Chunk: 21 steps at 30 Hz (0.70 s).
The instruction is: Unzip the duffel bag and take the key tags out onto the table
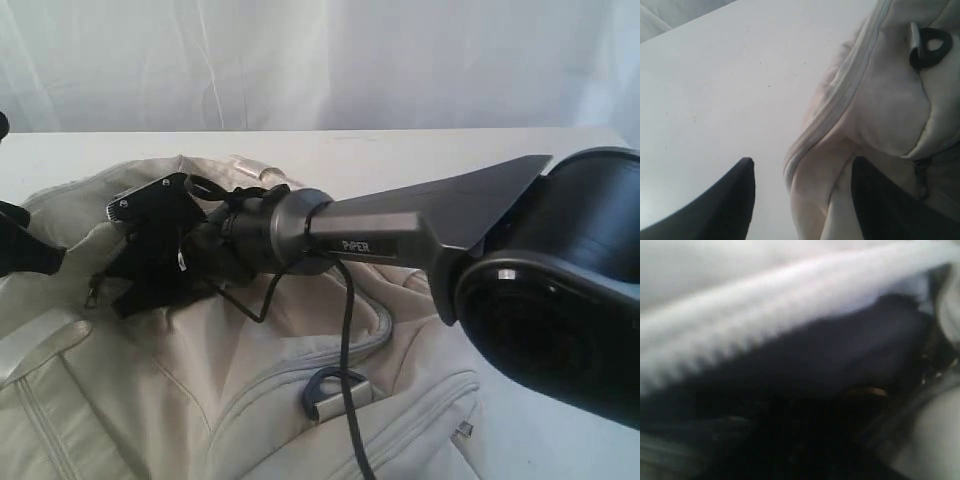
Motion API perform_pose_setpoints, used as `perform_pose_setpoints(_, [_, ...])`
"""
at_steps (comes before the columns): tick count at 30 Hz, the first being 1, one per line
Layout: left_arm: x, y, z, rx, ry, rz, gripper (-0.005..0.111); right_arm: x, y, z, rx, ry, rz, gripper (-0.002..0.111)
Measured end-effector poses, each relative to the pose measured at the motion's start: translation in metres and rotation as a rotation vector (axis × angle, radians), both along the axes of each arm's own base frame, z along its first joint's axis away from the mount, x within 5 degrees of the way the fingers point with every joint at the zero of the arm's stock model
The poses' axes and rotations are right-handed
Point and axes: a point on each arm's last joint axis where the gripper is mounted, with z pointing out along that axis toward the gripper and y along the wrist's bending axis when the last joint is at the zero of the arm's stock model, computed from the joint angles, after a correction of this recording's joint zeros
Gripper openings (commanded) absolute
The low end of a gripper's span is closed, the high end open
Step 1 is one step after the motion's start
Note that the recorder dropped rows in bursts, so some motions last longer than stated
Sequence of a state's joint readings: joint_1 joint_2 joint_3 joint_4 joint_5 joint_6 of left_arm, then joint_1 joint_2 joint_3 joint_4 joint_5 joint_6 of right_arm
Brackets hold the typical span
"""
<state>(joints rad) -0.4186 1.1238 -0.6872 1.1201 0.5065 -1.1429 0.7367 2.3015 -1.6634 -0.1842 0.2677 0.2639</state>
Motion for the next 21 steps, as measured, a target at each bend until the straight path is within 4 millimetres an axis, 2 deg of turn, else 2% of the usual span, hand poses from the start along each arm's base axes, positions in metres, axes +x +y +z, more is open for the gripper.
perform_pose_setpoints(3, [0.0, 0.0, 0.0, 0.0, 0.0, 0.0, 0.06, 0.001, -0.003, 0.001, -0.032, -0.002, 0.015, 0.0])
perform_pose_setpoints(8, [0.0, 0.0, 0.0, 0.0, 0.0, 0.0, 0.06, -0.003, -0.01, 0.021, -0.104, 0.003, 0.045, 0.0])
perform_pose_setpoints(16, [0.0, 0.0, 0.0, 0.0, 0.0, 0.0, 0.06, -0.017, -0.024, 0.094, -0.103, -0.066, 0.067, 0.0])
perform_pose_setpoints(18, [0.0, 0.0, 0.0, 0.0, 0.0, 0.0, 0.06, -0.019, -0.026, 0.109, -0.087, -0.095, 0.072, 0.0])
perform_pose_setpoints(21, [0.0, 0.0, 0.0, 0.0, 0.0, 0.0, 0.06, -0.021, -0.028, 0.121, -0.076, -0.117, 0.076, 0.0])
